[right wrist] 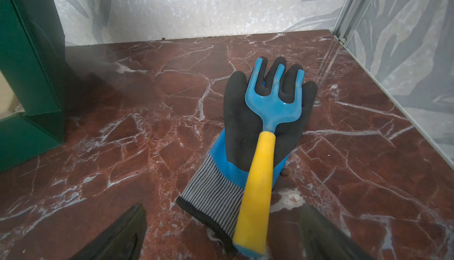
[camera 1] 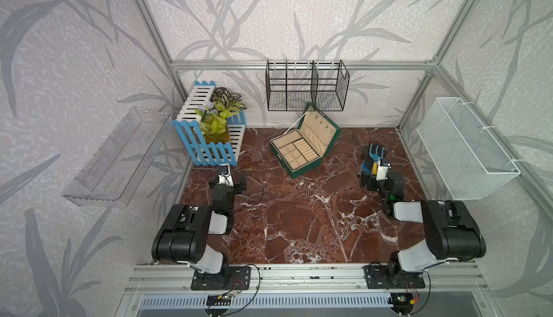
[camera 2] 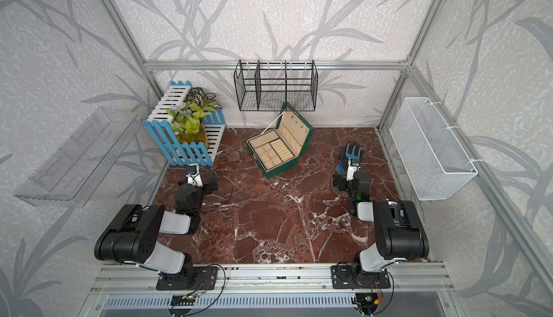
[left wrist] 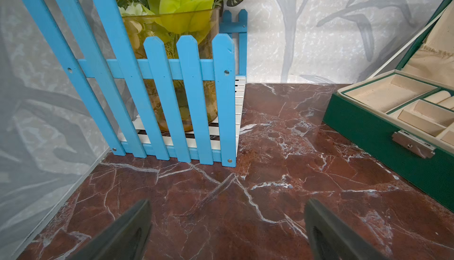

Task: Put jewelry chain into jewelry box
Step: Pick up the necklace from the center of the board.

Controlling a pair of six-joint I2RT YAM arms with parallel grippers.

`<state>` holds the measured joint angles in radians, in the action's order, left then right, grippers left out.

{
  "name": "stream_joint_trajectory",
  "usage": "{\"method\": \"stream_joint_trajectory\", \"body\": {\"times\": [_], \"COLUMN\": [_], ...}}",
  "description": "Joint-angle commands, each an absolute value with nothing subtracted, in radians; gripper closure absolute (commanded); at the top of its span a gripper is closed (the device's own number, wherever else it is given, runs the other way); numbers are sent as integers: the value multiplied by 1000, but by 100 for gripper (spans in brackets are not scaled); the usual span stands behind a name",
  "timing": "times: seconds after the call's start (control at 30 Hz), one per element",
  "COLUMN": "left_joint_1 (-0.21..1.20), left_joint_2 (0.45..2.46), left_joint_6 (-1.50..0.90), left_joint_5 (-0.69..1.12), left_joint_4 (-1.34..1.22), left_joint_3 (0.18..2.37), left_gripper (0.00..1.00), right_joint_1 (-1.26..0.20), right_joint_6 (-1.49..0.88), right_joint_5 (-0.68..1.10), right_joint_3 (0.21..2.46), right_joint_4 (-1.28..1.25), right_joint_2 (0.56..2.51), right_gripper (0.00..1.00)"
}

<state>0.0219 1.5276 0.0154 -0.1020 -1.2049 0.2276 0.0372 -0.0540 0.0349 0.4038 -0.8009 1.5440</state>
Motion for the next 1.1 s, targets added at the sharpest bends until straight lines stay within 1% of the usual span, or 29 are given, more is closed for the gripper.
{"method": "stream_joint_trajectory", "body": {"times": [0.0, 0.3, 0.37, 0.43, 0.47, 0.53, 0.57, 0.63, 0.7, 0.8, 0.87, 0.93, 1.07], "left_joint_1": [18, 17, 16, 16, 18, 26, 47, 111, 211, 356, 464, 571, 756], "left_joint_2": [1520, 1519, 1512, 1439, 1375, 1199, 1125, 1007, 882, 776, 727, 684, 652], "left_joint_6": [9, 8, 14, 27, 38, 34, 26, 24, 3, -4, -2, 0, 44], "left_joint_5": [-91, -89, -84, -51, -29, 10, 6, 14, 49, 72, 64, 60, 40], "left_joint_4": [-1220, -1220, -1232, -1209, -1149, -946, -865, -800, -726, -644, -597, -566, -550], "left_joint_3": [245, 245, 239, 221, 220, 240, 246, 230, 226, 216, 207, 191, 163], "left_gripper": [0, 0, 0, 0, 0, 0, 0, 0, 0, 0, 0, 0, 0], "right_joint_1": [32, 40, 40, 32, 25, 24, 23, 3, -81, -261, -379, -487, -693], "right_joint_6": [-48, -54, -64, -66, -70, -163, -220, -301, -369, -511, -607, -733, -945], "right_joint_5": [22, 33, 14, -23, -36, -48, -38, 7, 1, -113, -141, -176, -176], "right_joint_3": [416, 416, 414, 423, 454, 571, 626, 695, 742, 794, 823, 838, 848], "right_joint_4": [-802, -798, -810, -769, -635, -291, -131, 97, 299, 557, 721, 863, 1067], "right_joint_2": [1532, 1531, 1527, 1449, 1372, 1211, 1164, 1079, 1027, 1008, 1023, 1047, 1115], "right_gripper": [1, 1, 1, 1, 1, 1, 1, 1, 1, 8, 14, 16, 19]}}
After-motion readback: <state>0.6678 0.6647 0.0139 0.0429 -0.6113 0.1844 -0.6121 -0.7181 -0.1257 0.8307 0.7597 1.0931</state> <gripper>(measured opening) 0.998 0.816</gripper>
